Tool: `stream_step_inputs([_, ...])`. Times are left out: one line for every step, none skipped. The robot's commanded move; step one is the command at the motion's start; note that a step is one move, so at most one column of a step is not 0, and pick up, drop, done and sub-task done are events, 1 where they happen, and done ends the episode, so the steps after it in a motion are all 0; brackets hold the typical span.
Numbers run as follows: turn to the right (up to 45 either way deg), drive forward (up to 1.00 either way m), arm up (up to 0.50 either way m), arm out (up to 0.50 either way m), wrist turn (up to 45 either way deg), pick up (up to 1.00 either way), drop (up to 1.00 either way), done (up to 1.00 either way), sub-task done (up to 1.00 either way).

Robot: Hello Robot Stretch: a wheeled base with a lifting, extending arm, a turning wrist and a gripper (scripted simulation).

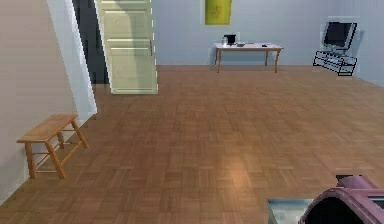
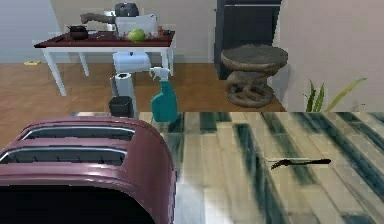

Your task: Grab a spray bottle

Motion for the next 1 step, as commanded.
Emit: stream_step_inputs([0.0,0.00,0.50,0.00,0.0,0.00,0.00,0.00,0.00])
